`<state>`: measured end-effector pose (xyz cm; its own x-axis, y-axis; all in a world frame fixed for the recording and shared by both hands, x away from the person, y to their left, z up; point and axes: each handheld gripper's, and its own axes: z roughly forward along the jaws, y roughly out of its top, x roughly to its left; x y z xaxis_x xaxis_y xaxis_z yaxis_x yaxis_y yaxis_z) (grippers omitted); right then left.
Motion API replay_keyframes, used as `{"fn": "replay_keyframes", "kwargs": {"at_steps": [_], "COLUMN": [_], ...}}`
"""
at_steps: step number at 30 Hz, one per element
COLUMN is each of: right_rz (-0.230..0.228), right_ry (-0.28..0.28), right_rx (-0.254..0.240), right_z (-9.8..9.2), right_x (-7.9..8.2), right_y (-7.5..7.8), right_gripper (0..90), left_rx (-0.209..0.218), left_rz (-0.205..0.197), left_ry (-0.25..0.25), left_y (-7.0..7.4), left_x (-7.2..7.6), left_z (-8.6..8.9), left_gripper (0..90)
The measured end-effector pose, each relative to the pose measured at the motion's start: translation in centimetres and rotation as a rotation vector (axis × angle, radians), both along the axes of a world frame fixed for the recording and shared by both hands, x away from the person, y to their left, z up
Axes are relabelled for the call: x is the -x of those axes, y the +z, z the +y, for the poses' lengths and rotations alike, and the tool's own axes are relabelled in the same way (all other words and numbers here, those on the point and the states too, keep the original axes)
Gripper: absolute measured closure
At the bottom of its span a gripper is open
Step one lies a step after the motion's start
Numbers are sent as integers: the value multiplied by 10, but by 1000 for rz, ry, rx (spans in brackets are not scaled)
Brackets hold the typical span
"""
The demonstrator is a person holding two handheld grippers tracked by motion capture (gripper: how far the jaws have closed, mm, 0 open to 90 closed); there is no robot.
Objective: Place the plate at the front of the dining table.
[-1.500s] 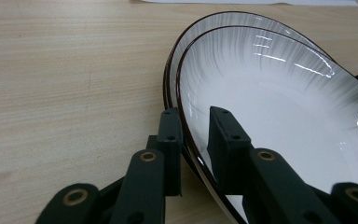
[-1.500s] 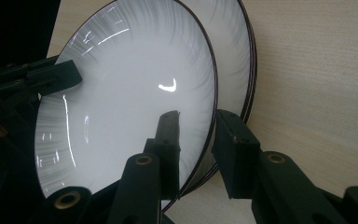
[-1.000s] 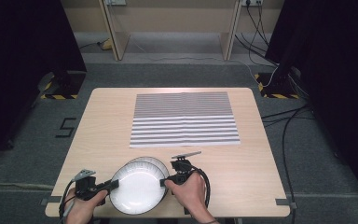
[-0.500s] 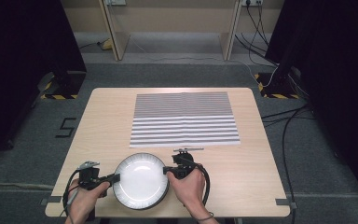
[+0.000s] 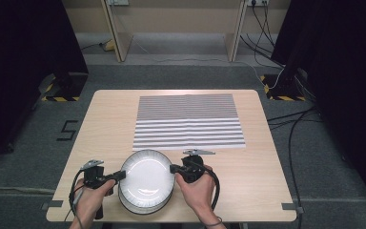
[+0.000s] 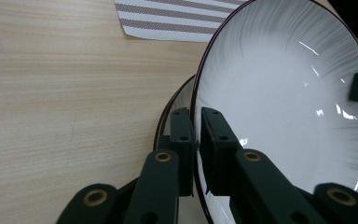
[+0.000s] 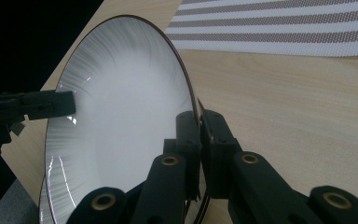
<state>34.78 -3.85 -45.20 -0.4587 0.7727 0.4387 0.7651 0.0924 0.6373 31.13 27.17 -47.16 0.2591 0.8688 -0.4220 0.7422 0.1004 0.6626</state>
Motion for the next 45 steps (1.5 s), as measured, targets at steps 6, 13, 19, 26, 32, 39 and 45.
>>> {"fn": "replay_keyframes", "kwargs": {"at_steps": [6,13,19,26,32,39,45], "right_rz": [-47,-79,-106,-133,-152,-168,-183], "right_ry": [20,23,15,-2,-22,-38,-57], "right_rx": [33,54,55,57,46,48,47], "right_z": [2,3,-2,-9,-17,-24,-31], "right_x": [-2,-4,-4,-7,-13,-19,-25], "right_y": [2,-1,1,9,17,27,35], "right_gripper": [867,870,869,870,870,870,870], "left_rx": [-6,-36,-32,-31,-48,-58,-54], "left_rz": [9,-20,-37,-47,-76,-92,-112], "left_ry": [-12,-16,-14,-14,-37,-51,-61], "left_y": [-5,-1,2,13,25,38,46], "left_x": [-3,-5,-6,-15,-26,-38,-47], "left_z": [0,-3,-8,-16,-23,-30,-37], "left_gripper": [831,836,840,841,843,845,847]}}
